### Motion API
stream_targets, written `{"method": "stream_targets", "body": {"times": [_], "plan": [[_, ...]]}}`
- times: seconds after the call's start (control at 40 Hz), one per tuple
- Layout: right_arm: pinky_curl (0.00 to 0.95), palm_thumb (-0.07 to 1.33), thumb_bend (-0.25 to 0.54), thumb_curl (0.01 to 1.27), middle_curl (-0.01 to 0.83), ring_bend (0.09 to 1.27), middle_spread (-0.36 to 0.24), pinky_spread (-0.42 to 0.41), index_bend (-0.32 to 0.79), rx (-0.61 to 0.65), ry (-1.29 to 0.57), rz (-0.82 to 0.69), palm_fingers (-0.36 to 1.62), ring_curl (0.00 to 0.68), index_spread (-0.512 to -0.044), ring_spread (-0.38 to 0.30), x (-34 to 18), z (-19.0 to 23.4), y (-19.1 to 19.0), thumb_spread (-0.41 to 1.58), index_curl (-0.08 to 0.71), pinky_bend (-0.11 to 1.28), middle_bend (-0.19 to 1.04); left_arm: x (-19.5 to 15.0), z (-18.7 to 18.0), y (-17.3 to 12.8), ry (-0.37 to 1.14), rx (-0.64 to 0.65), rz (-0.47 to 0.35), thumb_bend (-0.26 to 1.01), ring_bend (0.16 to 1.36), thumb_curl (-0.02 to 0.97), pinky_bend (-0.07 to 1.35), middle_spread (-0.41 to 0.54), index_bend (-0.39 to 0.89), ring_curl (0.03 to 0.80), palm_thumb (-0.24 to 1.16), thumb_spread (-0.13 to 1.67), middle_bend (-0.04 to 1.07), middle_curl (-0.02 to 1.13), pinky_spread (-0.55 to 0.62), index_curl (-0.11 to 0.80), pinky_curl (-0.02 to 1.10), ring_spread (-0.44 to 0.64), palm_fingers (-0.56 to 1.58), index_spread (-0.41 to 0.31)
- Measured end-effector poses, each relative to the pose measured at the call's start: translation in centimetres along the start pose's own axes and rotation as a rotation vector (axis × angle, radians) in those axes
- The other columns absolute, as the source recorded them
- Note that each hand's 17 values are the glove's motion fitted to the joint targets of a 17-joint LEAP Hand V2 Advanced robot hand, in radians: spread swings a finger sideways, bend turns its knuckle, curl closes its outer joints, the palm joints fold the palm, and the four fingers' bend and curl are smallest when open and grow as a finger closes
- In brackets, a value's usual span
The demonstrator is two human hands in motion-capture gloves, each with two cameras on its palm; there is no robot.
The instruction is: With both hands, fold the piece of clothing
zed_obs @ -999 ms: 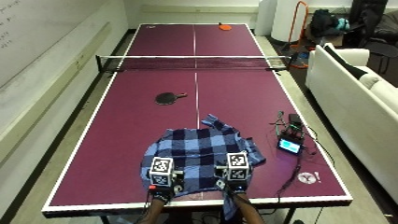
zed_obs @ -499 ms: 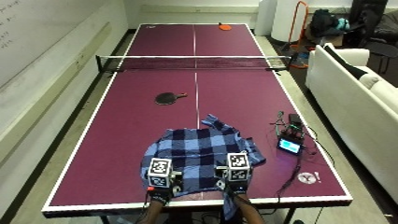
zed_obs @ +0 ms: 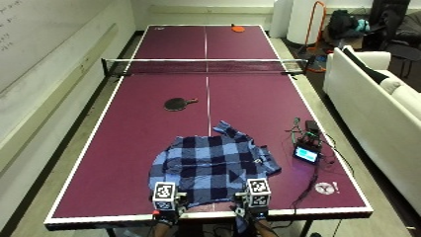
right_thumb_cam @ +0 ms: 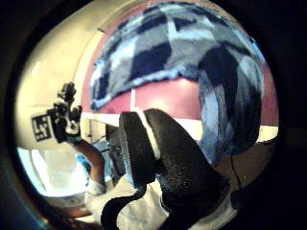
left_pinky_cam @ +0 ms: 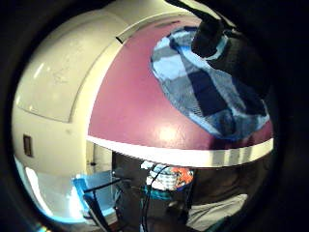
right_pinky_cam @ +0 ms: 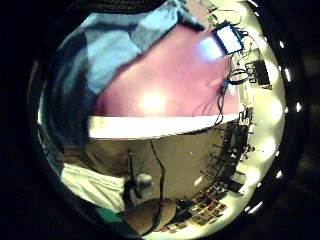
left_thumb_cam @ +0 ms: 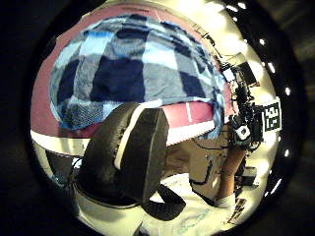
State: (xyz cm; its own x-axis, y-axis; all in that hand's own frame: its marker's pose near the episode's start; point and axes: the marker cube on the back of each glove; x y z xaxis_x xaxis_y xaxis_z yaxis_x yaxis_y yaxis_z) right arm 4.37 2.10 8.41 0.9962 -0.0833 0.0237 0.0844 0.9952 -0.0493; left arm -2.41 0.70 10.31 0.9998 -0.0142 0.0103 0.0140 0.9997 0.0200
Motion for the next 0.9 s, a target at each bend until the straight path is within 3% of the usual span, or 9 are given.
{"method": "stream_targets", "body": {"times": [0.15, 0.25, 0.325, 0.424, 0.524, 0.649, 0.799, 0.899], "plan": [[0.36, 0.23, -0.025, 0.2, 0.307, 0.44, 0.022, 0.227, 0.09, -0.104, -0.015, -0.007, -0.03, 0.264, -0.319, 0.027, 1.2, 2.4, -0.1, 1.17, 0.144, 0.64, 0.2, -0.3, 1.9, 0.6, -0.021, -0.161, 0.017, -0.02, 0.74, 0.215, 0.57, 0.035, 0.13, 0.307, 0.06, 1.12, 0.21, 0.36, 0.28, 0.162, 0.35, 0.12, 0.31, -0.087], [0.358, 0.25, -0.018, 0.21, 0.316, 0.43, 0.012, 0.22, 0.12, -0.095, -0.035, 0.013, 0.01, 0.265, -0.31, 0.006, 1.9, 3.0, -0.4, 1.15, 0.156, 0.63, 0.21, -0.3, 2.7, 0.6, -0.029, -0.184, 0.024, -0.02, 0.72, 0.222, 0.53, 0.021, 0.17, 0.304, 0.07, 1.11, 0.2, 0.36, 0.27, 0.19, 0.34, 0.1, 0.36, -0.092], [0.343, 0.28, -0.006, 0.22, 0.316, 0.43, -0.012, 0.203, 0.19, -0.046, -0.059, 0.027, 0.15, 0.258, -0.322, -0.003, 2.2, 2.9, -0.4, 1.14, 0.183, 0.61, 0.21, -0.2, 2.8, 0.7, -0.027, -0.154, 0.032, -0.01, 0.7, 0.227, 0.49, 0.004, 0.18, 0.297, 0.08, 1.12, 0.19, 0.36, 0.27, 0.213, 0.33, 0.08, 0.41, -0.101], [0.32, 0.39, 0.039, 0.25, 0.323, 0.44, -0.046, 0.179, 0.27, 0.044, -0.061, 0.05, 0.33, 0.261, -0.336, -0.026, 2.8, 2.9, -1.1, 1.17, 0.235, 0.52, 0.21, -0.6, 2.9, -0.1, -0.087, 0.013, 0.029, -0.01, 0.66, 0.229, 0.43, -0.017, 0.24, 0.291, 0.11, 1.15, 0.16, 0.35, 0.25, 0.264, 0.32, 0.06, 0.48, -0.117], [0.286, 0.61, 0.152, 0.29, 0.343, 0.42, -0.135, 0.096, 0.4, 0.154, 0.023, 0.056, 0.67, 0.255, -0.346, -0.134, 3.7, 1.7, -1.1, 1.24, 0.29, 0.41, 0.26, -1.3, 2.3, -1.7, -0.221, 0.308, 0.045, 0.06, 0.65, 0.244, 0.38, -0.123, 0.32, 0.287, 0.23, 1.24, 0.19, 0.36, 0.11, 0.31, 0.31, -0.07, 0.76, -0.178], [0.293, 0.73, 0.193, 0.31, 0.358, 0.45, -0.207, -0.005, 0.36, 0.122, 0.13, -0.046, 0.9, 0.282, -0.339, -0.23, 4.8, 0.7, -0.6, 1.25, 0.321, 0.4, 0.26, -1.2, 0.2, -1.9, -0.194, 0.436, 0.126, 0.11, 0.62, 0.265, 0.36, -0.209, 0.33, 0.297, 0.35, 1.28, 0.18, 0.37, -0.04, 0.347, 0.32, -0.2, 1.0, -0.245], [0.317, 0.8, 0.194, 0.31, 0.383, 0.5, -0.265, -0.117, 0.21, -0.113, 0.157, -0.225, 1.1, 0.325, -0.347, -0.31, 4.9, -3.2, 2.9, 1.22, 0.33, 0.39, 0.29, -2.4, -3.0, 3.2, -0.14, 0.14, 0.202, 0.12, 0.62, 0.274, 0.29, -0.305, 0.25, 0.336, 0.42, 1.28, 0.31, 0.43, -0.18, 0.363, 0.34, -0.3, 1.21, -0.297], [0.323, 0.84, 0.189, 0.31, 0.403, 0.55, -0.282, -0.15, 0.15, -0.156, 0.141, -0.302, 1.17, 0.357, -0.349, -0.326, 4.8, -6.4, 4.0, 1.2, 0.333, 0.34, 0.32, -2.5, -6.0, 5.3, -0.12, 0.049, 0.251, 0.11, 0.64, 0.276, 0.26, -0.353, 0.2, 0.356, 0.46, 1.26, 0.4, 0.46, -0.23, 0.369, 0.35, -0.34, 1.29, -0.319]]}}
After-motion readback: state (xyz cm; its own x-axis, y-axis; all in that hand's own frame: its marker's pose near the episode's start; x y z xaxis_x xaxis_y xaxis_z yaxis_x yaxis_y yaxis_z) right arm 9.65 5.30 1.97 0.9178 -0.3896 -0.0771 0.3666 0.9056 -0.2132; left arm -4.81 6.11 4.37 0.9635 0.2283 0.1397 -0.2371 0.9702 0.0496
